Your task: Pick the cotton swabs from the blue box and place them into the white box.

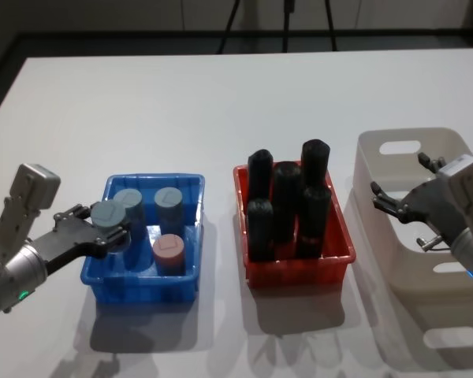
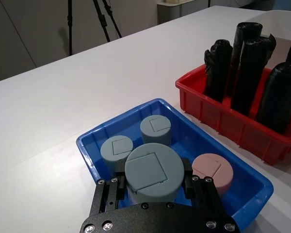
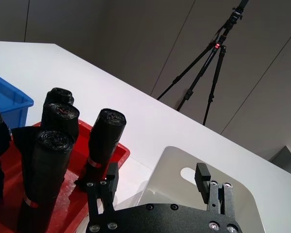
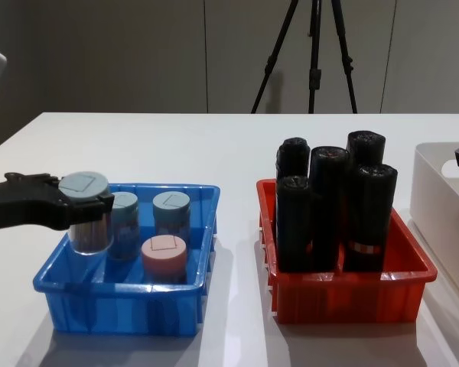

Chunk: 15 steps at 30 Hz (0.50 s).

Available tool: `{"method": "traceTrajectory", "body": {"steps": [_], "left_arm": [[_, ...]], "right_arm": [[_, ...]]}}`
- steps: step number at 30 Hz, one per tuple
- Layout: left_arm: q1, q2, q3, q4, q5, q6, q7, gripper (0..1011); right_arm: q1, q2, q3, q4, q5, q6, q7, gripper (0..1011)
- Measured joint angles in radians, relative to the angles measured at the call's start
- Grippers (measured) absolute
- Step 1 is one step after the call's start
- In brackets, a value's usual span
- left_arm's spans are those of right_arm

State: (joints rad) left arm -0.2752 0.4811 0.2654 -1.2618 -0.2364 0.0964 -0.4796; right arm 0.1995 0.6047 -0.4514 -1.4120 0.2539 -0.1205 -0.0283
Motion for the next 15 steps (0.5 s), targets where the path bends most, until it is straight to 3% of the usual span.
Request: {"method": "traceTrajectory", "body": {"steps": [15], "left_arm": [[0.035, 0.071, -0.012, -0.078, -0.081, -0.032, -0.061, 649]], "right_arm": [[0.0, 0.0, 0.0, 0.0, 0.0, 0.0, 0.0, 1001]]}}
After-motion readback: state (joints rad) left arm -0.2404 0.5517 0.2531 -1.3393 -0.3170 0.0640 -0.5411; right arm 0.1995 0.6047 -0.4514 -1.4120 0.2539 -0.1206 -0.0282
